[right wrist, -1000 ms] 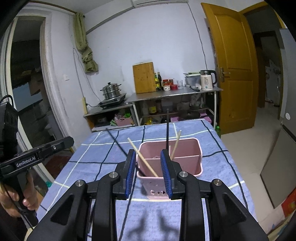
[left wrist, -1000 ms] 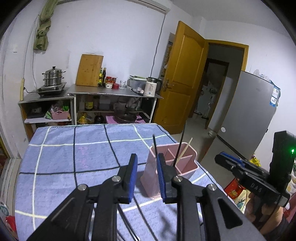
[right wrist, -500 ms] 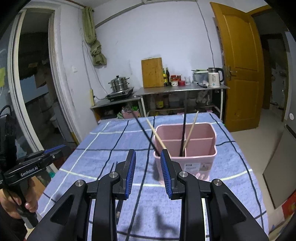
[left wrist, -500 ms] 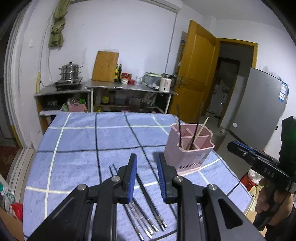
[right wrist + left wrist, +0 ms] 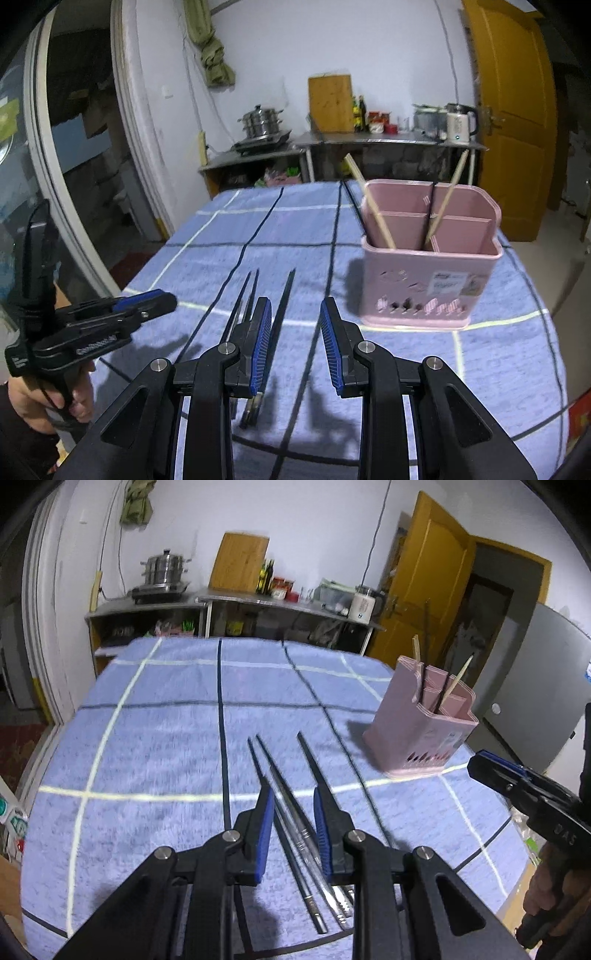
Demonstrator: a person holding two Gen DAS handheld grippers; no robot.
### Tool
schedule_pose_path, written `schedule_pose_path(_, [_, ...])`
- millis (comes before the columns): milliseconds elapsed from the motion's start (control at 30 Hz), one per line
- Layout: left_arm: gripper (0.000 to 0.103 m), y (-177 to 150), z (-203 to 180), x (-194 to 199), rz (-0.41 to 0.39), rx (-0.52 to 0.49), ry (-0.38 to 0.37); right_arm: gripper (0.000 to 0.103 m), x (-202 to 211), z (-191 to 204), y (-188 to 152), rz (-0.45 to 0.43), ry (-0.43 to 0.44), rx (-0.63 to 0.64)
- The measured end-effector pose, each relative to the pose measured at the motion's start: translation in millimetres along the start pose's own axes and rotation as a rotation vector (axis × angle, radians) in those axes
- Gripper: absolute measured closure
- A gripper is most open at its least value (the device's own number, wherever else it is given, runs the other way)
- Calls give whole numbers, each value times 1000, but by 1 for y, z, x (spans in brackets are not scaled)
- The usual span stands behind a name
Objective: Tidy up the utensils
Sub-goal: 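Raise the right tool out of the pink holder, then lower the right tool onto the remaining black chopsticks and close it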
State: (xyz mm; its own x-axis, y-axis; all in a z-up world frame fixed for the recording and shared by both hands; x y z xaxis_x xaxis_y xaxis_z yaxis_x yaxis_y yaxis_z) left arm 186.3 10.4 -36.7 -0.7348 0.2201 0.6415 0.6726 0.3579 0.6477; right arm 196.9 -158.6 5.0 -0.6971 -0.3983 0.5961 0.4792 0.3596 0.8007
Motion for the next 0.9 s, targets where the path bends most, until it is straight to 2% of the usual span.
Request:
schedule_pose_path(233, [80,-17,17,-42,85,32,35,75,-46,11,-19,83,50,-10])
schedule_pose_path(500, [80,-26,24,-73,139,43,65,76,-97,18,-39,177,94,-15])
schedule_pose_path(833, [79,-30,23,-83,142,12,101,77,-140,20,-53,261,108,-15])
schedule_pose_path(900, [78,-31,22,-83,142,3,112,77,-141,21,-52,256,113,-22])
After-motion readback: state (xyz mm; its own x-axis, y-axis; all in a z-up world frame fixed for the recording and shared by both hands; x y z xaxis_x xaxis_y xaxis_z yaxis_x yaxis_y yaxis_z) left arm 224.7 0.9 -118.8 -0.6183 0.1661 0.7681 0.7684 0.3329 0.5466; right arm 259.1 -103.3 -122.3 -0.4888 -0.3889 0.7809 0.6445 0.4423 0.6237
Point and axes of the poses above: each gripper's, at about its wrist camera, not at the fingertips, and x roughly against the way its jaws point, z to its left, y to its top, the point moved 9 cm from there along -x, roughly the way its jaws point, and after that the axes turned 14 degrees about x, right-handed, at the moved point
